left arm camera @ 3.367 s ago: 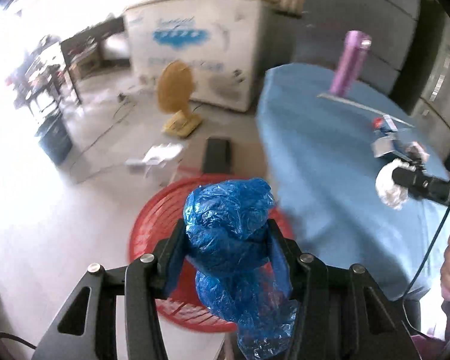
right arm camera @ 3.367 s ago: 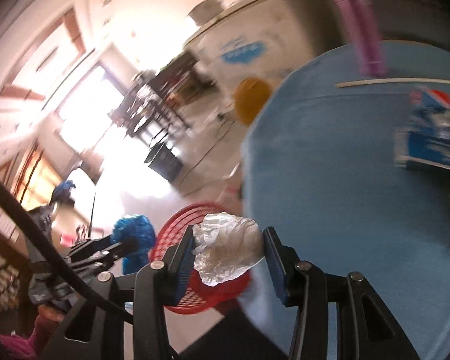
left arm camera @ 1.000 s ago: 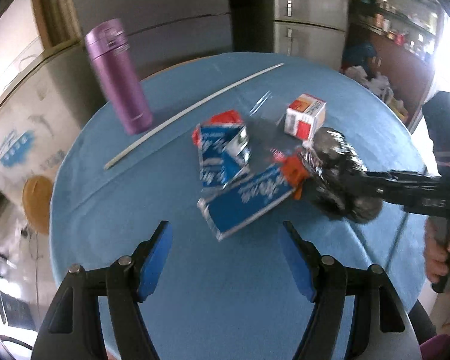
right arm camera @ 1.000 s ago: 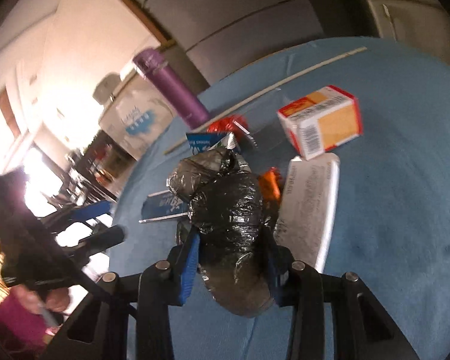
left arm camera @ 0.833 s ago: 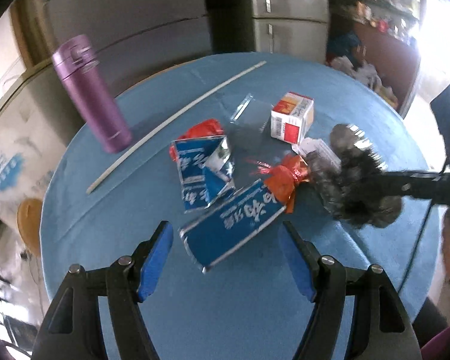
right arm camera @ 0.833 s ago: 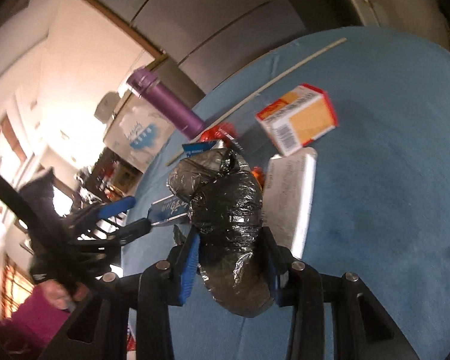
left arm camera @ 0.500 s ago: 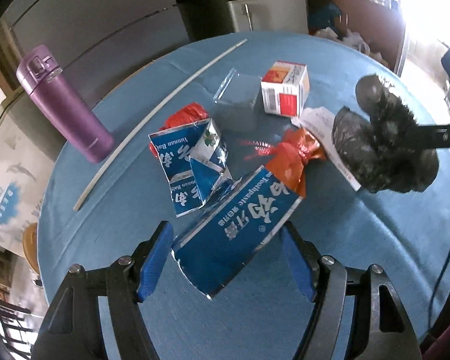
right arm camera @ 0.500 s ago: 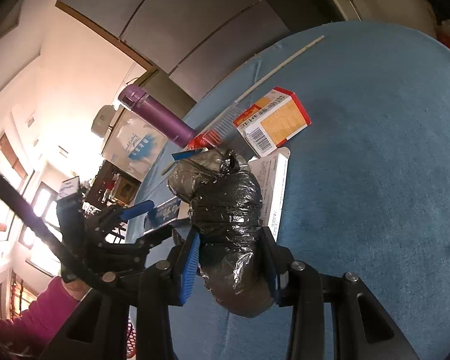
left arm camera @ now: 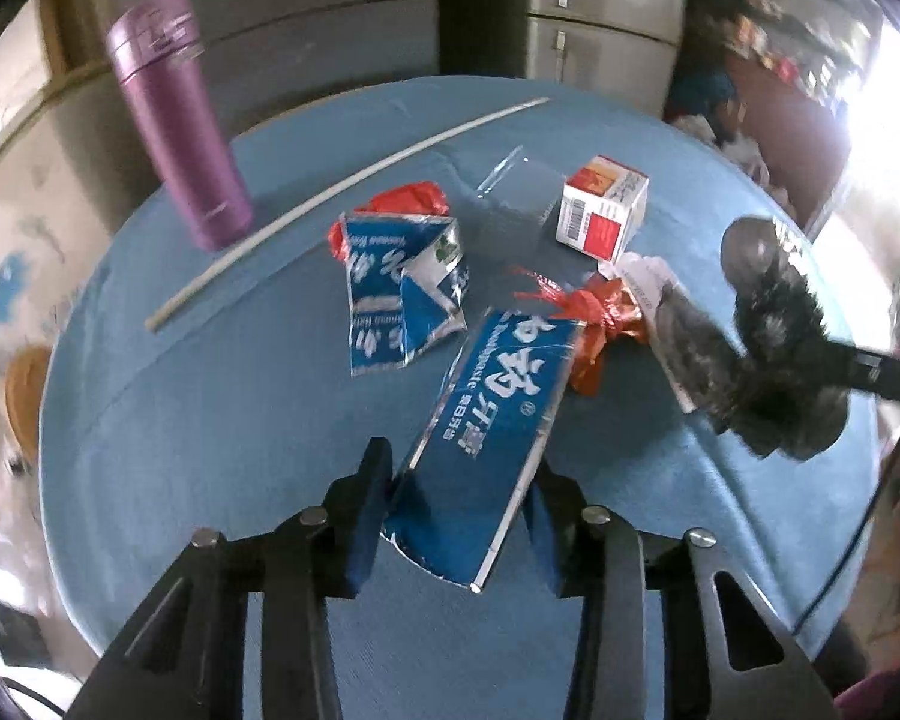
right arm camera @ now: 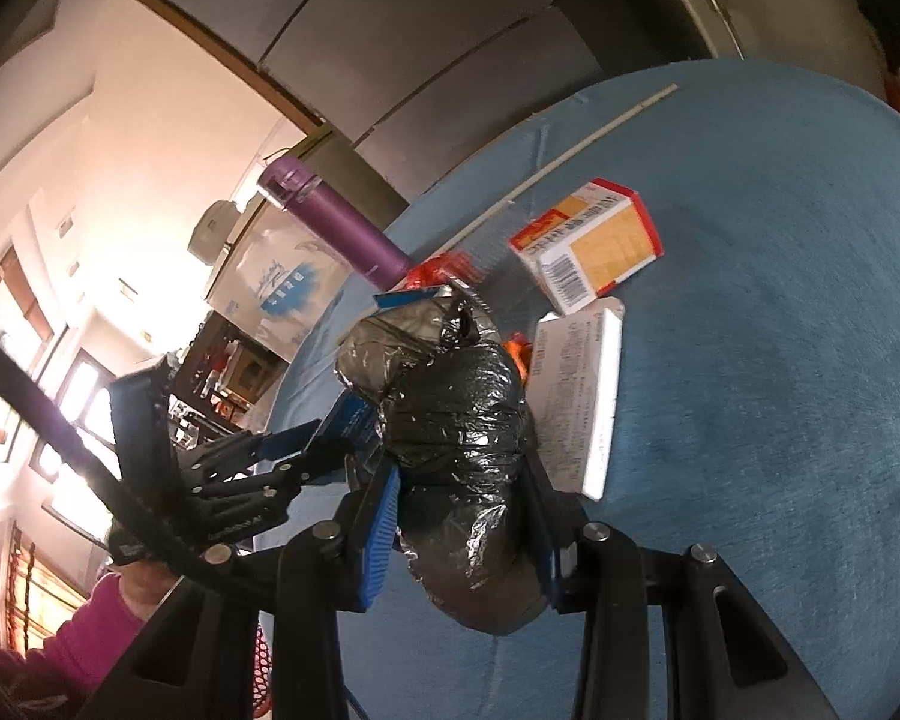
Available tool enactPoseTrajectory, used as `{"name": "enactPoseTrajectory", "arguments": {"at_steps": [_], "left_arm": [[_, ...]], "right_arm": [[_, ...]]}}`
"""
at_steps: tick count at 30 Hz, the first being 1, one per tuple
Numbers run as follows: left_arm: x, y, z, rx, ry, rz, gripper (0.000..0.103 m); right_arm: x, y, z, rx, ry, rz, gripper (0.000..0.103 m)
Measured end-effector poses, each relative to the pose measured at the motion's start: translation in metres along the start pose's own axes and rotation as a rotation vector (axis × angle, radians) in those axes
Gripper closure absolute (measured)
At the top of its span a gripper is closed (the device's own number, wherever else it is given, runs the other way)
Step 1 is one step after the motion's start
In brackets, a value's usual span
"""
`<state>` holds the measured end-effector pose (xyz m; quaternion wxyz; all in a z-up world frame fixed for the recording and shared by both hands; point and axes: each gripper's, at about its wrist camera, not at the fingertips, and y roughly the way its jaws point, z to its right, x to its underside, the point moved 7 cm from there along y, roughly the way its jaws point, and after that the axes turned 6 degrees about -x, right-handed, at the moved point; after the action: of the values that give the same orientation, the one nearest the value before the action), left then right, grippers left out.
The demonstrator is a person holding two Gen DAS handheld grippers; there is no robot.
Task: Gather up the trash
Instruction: 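Grasp the flattened blue toothpaste box with the left gripper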
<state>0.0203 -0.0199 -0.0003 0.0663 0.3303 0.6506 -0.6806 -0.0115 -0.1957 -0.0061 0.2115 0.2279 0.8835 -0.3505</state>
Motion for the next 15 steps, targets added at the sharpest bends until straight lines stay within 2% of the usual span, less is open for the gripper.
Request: {"name": "enactPoseTrajectory", "arguments": {"at_steps": [3, 9, 15], "left_arm": [[0.011, -0.019, 0.000, 0.015, -0.088, -0.012, 0.074], [0.026, -0.064, -0.002, 0.004, -0.179, 0.025, 0.079], [0.046, -0.107, -0.011, -0.018, -0.269, 0.088, 0.079]], "right_arm": [[0.003, -0.002, -0.013, 0.005, -0.038, 0.001, 0.062], [0.011, -0.007, -0.037, -0.014, -0.077, 0.004, 0.062], [0.020, -0.014, -0.062, -0.041, -0.114, 0.004, 0.062]]}}
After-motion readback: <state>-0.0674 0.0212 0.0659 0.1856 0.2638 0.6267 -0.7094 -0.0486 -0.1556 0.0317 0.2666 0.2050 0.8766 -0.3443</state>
